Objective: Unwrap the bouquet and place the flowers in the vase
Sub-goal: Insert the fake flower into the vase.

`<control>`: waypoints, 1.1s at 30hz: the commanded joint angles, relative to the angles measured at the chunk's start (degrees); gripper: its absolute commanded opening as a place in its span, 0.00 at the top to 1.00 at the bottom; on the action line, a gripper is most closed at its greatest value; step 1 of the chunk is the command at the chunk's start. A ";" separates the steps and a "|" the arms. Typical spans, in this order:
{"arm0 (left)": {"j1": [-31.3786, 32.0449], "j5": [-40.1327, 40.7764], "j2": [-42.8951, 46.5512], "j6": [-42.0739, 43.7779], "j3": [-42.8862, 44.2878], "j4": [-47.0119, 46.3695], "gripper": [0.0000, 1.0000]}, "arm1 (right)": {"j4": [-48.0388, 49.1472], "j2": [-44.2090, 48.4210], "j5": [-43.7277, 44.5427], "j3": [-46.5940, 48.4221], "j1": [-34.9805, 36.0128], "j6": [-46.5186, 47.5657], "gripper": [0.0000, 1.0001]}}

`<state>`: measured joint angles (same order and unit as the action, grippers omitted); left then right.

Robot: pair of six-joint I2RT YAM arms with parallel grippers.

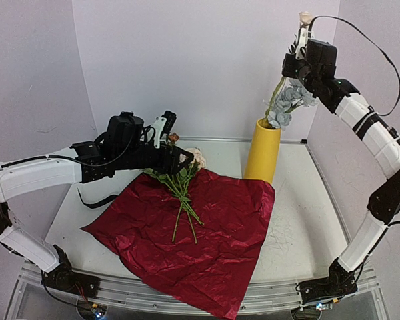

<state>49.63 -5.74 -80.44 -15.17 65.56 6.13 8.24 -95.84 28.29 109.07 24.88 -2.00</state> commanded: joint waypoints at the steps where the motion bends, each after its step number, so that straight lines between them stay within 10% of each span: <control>1: 0.27 0.55 -0.09 -0.73 1.96 -1.12 0.30 | 7.51 4.23 -4.45 -6.29 -0.04 1.50 0.92; 24: 0.29 0.87 0.01 -0.47 1.42 -1.12 0.30 | 8.08 2.21 -15.89 -11.08 -0.08 2.90 0.84; 33: 0.25 1.53 1.45 -0.47 0.10 -1.12 0.30 | 4.87 1.38 -13.66 -10.02 -0.07 0.70 0.35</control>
<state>49.63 -5.34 -80.79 -15.29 65.54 6.13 12.86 -94.11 13.79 98.08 24.88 1.15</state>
